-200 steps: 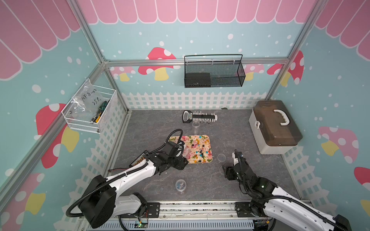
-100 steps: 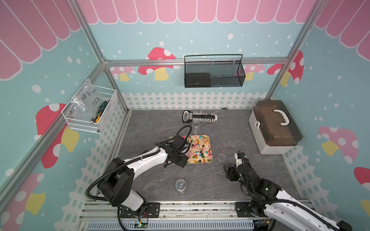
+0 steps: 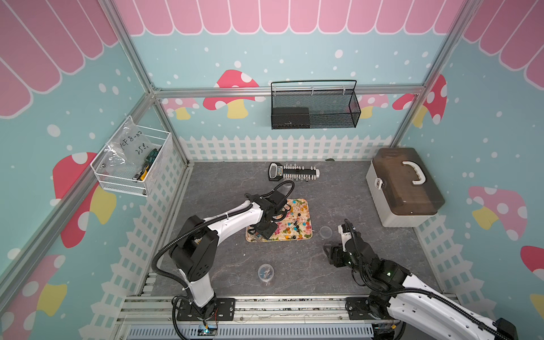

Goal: Pour the candies out of the jar
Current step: 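Pour the candies out of the jar onto the tray.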

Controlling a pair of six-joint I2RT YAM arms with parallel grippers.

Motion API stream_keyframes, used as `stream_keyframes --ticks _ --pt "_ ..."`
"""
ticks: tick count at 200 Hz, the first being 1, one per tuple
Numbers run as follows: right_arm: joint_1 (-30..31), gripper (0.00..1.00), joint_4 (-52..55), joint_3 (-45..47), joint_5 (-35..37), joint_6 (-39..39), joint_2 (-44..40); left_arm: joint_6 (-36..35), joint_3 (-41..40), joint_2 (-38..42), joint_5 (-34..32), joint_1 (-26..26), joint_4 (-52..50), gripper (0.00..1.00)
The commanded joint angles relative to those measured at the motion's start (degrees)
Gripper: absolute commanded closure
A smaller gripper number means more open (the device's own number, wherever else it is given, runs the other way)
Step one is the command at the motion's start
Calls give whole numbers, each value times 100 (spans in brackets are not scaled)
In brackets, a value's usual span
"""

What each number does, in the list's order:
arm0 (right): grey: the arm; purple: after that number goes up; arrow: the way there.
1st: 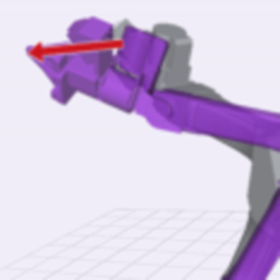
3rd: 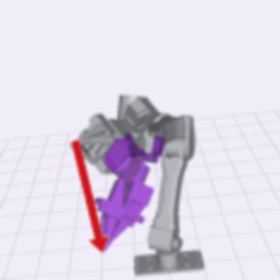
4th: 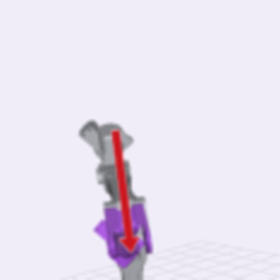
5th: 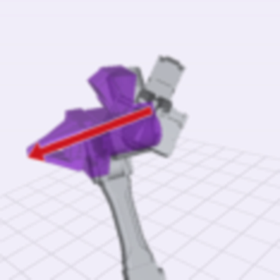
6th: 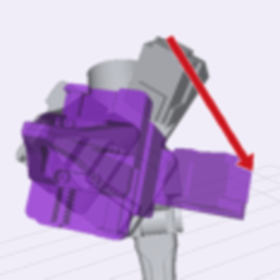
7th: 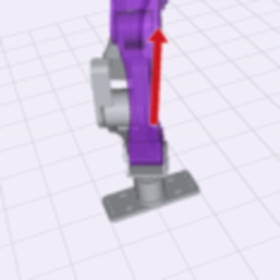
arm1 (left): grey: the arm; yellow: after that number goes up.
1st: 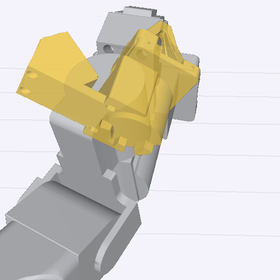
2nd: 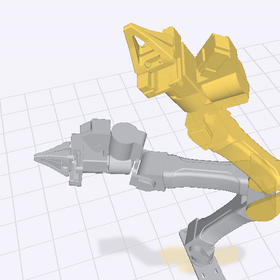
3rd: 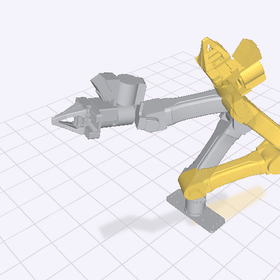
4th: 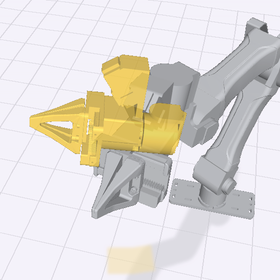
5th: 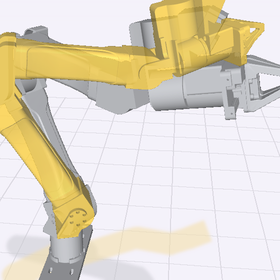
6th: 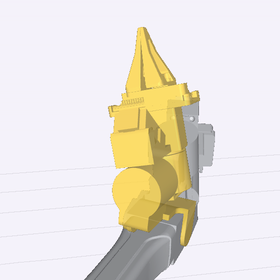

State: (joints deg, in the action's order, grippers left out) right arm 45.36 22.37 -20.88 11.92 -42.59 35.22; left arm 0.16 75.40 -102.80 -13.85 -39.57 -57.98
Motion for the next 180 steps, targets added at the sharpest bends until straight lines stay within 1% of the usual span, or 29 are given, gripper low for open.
stream_keyframes --ticks 1,19,42,59,76,91,100,118,155,180 --pt "-19 31 -233 -102 -142 80 -32 -312 284 -275 -766 -154 -707 37" --pt "-19 31 -302 -23 -199 83 -81 -364 419 -447 -900 -247 -853 38" --pt "-19 31 -303 70 -225 67 -194 -316 435 -563 -784 -266 -882 38" --pt "-19 31 -285 160 -199 -5 -323 -239 387 -561 -700 -246 -837 38" --pt "-19 31 -275 239 -199 -73 -457 -149 286 -444 -748 -152 -685 37" --pt "-19 31 -226 261 -183 -116 -557 -46 207 -207 -483 69 -430 35" --pt "-19 31 -187 265 -171 -135 -592 -45 126 -46 -64 199 -183 35" --pt "-19 31 -121 255 -165 -169 -630 -190 -95 173 372 331 201 33" --pt "-19 31 -118 240 -164 -298 -582 -469 -335 -47 520 427 319 31" --pt "-19 31 -101 208 -227 -333 -519 -593 -319 -221 876 490 468 31"
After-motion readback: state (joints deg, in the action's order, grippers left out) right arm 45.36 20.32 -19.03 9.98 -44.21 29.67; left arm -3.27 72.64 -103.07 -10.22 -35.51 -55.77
